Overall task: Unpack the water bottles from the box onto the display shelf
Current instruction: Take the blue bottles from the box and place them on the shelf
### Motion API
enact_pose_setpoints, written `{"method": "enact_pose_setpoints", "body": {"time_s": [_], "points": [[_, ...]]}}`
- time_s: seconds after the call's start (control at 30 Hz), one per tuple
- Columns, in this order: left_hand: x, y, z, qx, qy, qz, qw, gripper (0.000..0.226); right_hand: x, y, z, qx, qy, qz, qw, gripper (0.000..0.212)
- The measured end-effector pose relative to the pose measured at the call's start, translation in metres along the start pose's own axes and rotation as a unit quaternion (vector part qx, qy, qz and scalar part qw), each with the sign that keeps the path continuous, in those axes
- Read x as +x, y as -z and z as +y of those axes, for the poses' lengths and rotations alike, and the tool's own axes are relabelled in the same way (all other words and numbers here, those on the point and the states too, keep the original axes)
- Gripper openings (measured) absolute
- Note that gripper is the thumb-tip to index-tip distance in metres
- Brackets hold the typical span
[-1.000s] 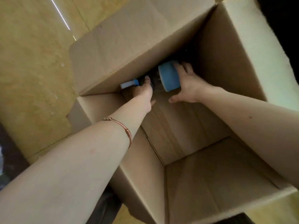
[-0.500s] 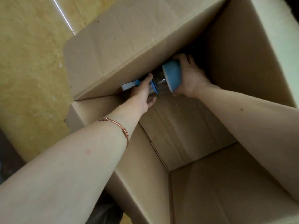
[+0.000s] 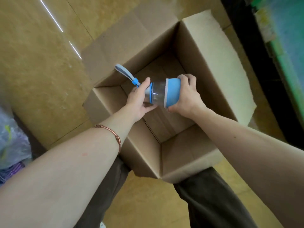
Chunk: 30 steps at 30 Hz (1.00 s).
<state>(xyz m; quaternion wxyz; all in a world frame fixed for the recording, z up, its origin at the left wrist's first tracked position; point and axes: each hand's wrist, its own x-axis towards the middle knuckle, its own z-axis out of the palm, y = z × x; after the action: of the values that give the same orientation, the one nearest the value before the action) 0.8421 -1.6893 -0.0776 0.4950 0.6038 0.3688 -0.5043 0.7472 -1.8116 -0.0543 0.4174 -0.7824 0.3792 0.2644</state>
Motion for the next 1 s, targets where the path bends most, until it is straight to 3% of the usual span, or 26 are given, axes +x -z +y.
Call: {"method": "enact_pose_setpoints", "body": {"time_s": [0.3, 0.4, 0.5, 0.6, 0.73, 0.87, 0.93, 1.0], "points": [[-0.148, -0.019, 0.001, 0.013, -0.021, -0.076, 0.997, 0.020, -0.142, 0.061, -0.014, 0.141, -0.043, 0.051, 0.988, 0.099], [-0.196, -0.030, 0.000, -0.013, -0.041, -0.079, 0.996, 0.021, -0.179, 0.083, -0.024, 0.155, -0.033, 0.064, 0.985, 0.099], [-0.245, -0.042, -0.001, -0.022, -0.069, -0.134, 0.988, 0.015, -0.216, 0.110, -0.032, 0.172, -0.014, 0.076, 0.982, 0.102], [-0.292, -0.050, -0.006, -0.019, -0.106, -0.164, 0.981, 0.020, -0.254, 0.140, -0.037, 0.185, 0.000, 0.078, 0.980, 0.104], [-0.351, -0.058, -0.013, 0.005, -0.147, -0.153, 0.977, 0.047, -0.303, 0.181, -0.038, 0.157, 0.030, 0.044, 0.986, 0.102], [-0.401, -0.056, -0.009, 0.009, -0.201, -0.156, 0.967, 0.066, -0.349, 0.204, -0.053, 0.126, 0.069, 0.066, 0.987, 0.103], [-0.424, -0.053, -0.002, 0.021, -0.230, -0.184, 0.955, 0.061, -0.373, 0.208, -0.064, 0.114, 0.083, 0.092, 0.986, 0.103], [-0.451, -0.049, 0.007, 0.047, -0.262, -0.218, 0.939, 0.041, -0.397, 0.211, -0.077, 0.110, 0.093, 0.125, 0.982, 0.103]]}}
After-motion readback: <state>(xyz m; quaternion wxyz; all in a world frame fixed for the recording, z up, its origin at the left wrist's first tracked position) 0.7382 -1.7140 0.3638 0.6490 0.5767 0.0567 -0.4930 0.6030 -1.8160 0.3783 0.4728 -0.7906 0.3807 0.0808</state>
